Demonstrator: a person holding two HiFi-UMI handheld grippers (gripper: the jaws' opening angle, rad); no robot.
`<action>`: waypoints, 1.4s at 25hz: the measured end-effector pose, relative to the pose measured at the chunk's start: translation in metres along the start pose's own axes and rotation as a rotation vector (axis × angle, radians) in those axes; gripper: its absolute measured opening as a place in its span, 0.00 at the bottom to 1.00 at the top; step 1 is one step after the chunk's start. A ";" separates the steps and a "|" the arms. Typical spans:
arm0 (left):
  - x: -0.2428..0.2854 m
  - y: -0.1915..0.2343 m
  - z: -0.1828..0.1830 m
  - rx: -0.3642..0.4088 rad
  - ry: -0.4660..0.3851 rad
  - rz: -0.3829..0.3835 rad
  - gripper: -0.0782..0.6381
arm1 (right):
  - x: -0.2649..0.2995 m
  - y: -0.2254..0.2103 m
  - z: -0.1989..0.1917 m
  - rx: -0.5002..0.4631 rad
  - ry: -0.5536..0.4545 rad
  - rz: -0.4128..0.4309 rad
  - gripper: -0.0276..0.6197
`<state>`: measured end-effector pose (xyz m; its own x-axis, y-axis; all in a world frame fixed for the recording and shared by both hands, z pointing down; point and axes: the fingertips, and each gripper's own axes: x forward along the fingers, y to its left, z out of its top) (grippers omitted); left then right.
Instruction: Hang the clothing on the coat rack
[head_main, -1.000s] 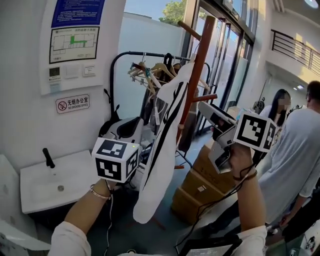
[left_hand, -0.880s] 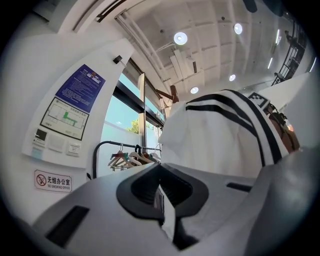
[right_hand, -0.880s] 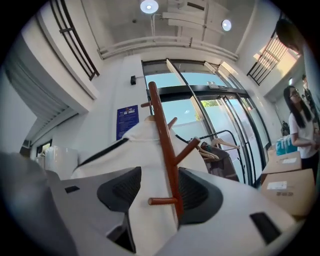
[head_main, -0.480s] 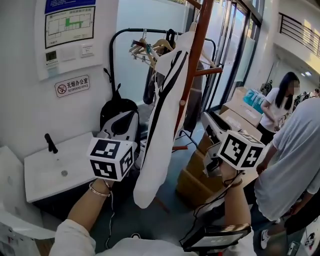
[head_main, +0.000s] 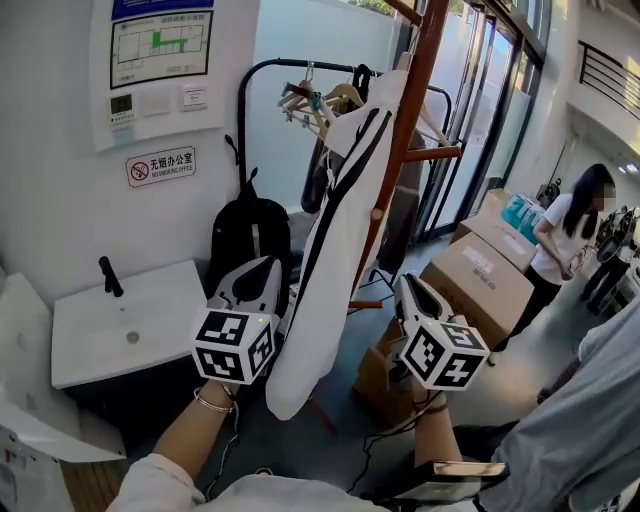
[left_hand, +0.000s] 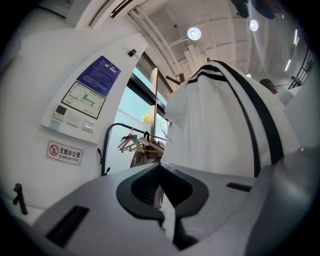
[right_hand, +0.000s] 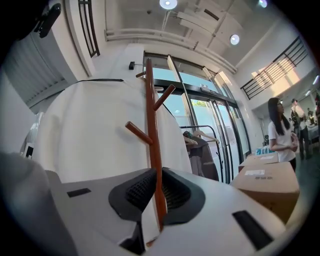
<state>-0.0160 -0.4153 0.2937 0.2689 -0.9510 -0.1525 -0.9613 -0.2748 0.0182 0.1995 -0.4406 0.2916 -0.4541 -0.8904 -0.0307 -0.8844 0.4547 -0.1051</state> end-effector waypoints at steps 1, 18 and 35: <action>-0.002 -0.001 -0.002 0.001 -0.004 0.004 0.12 | -0.001 -0.001 -0.003 0.007 -0.005 -0.001 0.12; -0.032 0.001 -0.040 -0.103 -0.019 0.068 0.12 | -0.017 -0.006 -0.061 -0.019 0.032 -0.059 0.08; -0.024 0.044 -0.056 -0.115 0.029 -0.147 0.12 | -0.028 0.026 -0.074 -0.002 0.010 -0.294 0.08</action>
<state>-0.0610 -0.4124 0.3532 0.4093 -0.9027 -0.1329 -0.8989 -0.4239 0.1106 0.1813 -0.4017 0.3628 -0.1790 -0.9838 0.0105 -0.9785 0.1769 -0.1061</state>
